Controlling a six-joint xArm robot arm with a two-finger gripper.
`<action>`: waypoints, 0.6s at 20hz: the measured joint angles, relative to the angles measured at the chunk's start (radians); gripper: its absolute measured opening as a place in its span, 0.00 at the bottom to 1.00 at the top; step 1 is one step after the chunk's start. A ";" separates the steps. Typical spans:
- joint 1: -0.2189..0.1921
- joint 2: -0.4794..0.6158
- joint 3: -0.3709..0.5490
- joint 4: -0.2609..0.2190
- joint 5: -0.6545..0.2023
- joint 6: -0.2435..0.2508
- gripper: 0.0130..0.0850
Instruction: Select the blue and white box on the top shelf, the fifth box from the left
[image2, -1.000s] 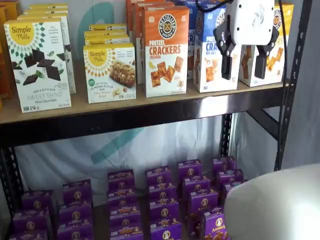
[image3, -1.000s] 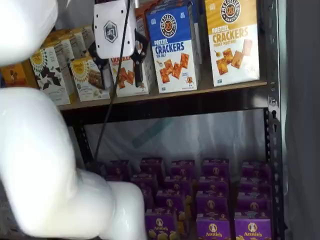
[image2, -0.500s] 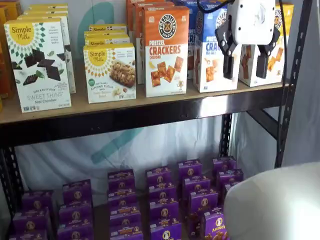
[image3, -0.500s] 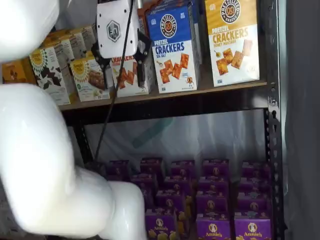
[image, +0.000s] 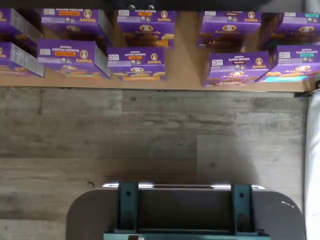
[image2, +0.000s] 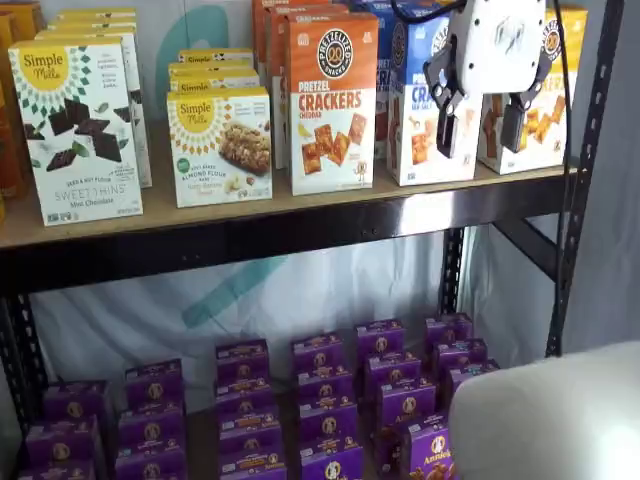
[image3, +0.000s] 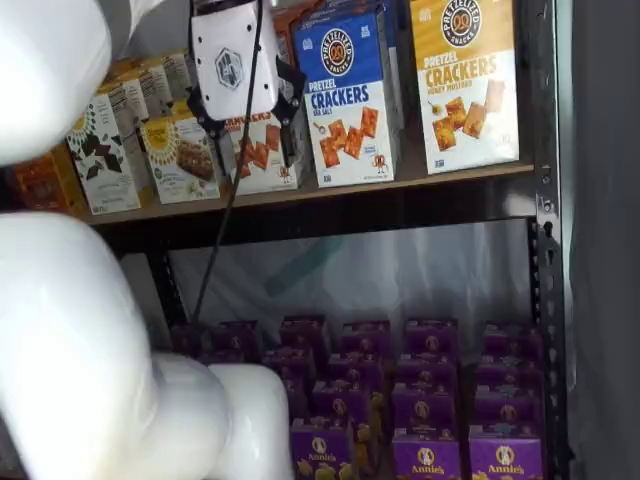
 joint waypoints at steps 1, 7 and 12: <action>0.002 -0.001 0.003 0.001 -0.004 0.002 1.00; 0.032 -0.008 0.020 -0.018 -0.053 0.026 1.00; 0.019 0.025 -0.013 -0.037 -0.133 0.010 1.00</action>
